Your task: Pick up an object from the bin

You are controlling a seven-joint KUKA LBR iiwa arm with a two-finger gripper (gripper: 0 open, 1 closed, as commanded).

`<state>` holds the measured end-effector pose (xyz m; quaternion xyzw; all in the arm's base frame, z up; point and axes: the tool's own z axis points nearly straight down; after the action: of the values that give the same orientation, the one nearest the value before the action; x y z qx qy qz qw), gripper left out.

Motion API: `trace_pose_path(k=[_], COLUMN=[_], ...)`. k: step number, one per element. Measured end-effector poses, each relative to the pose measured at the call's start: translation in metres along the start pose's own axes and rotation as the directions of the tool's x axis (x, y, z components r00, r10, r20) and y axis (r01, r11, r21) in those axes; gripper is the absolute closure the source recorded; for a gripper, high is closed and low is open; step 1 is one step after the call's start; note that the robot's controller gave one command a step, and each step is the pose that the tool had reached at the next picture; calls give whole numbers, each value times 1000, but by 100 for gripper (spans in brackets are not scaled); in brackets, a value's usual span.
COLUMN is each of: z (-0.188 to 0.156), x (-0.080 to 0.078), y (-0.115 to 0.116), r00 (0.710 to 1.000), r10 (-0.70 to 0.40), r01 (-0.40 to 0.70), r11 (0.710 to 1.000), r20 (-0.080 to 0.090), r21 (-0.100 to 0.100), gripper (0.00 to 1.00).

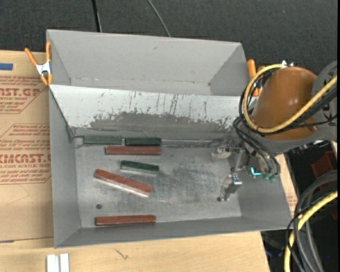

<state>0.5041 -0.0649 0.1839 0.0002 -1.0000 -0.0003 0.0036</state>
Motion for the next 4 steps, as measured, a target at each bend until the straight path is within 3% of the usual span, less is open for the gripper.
trace_pose_path(k=[1,2,3,4], z=[-4,22,83,108], x=[-2,-9,-10,-11], y=[0,17,38,78], r00=[1000,996,997,1000], r10=[-1,-88,-76,16], r01=[1,88,76,-16], r11=[1000,996,997,1000], r20=[8,13,12,11], r21=[1,3,1,3], gripper=[0,0,0,0])
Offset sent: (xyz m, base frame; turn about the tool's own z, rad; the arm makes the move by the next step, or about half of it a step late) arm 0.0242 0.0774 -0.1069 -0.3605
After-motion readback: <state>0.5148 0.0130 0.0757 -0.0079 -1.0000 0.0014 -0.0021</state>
